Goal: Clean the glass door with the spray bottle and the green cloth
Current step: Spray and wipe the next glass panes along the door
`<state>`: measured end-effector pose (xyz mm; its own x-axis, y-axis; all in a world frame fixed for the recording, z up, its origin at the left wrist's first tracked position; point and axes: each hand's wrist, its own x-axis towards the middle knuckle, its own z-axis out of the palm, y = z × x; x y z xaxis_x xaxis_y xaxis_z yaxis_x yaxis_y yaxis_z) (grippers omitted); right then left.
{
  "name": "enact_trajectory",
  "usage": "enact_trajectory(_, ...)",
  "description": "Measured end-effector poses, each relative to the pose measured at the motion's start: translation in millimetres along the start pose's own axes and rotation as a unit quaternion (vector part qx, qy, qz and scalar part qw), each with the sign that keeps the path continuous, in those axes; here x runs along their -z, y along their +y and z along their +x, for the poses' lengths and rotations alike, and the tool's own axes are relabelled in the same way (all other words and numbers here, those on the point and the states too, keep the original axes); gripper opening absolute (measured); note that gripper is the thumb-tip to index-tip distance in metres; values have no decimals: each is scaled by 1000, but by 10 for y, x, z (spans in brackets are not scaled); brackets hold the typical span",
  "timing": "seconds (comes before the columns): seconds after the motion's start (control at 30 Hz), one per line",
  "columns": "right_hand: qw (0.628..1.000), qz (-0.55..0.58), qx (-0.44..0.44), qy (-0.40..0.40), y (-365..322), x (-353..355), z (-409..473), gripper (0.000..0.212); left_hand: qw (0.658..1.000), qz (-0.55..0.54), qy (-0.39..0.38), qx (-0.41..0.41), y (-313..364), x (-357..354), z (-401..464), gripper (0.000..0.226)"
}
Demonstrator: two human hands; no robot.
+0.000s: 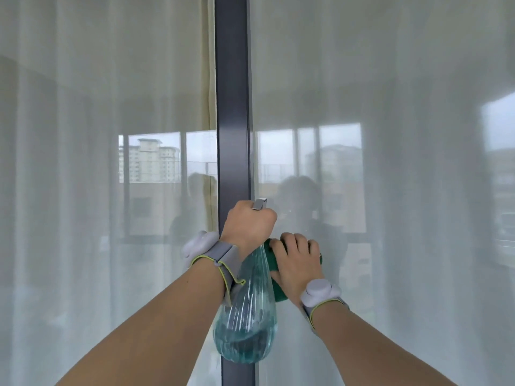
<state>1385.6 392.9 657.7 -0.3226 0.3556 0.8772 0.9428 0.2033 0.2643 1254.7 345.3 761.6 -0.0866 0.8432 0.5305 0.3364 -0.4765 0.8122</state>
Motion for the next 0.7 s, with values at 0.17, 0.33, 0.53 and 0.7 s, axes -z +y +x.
enact_trajectory(0.17,997,-41,24,63,122,63,459,59,999,-8,15,-33,40,161,10,11)
enact_trajectory(0.33,978,-66,-137,142,482,459,1345,37,999,9,7,-50,71,281,52,15)
enact_trajectory(0.53,980,-40,-135,142,306,297,1003,57,999,-11,16,-50,88,259,101,9)
enact_trajectory(0.7,994,-49,-48,84,7,-64,444,68,999,-23,27,-35,82,243,124,8)
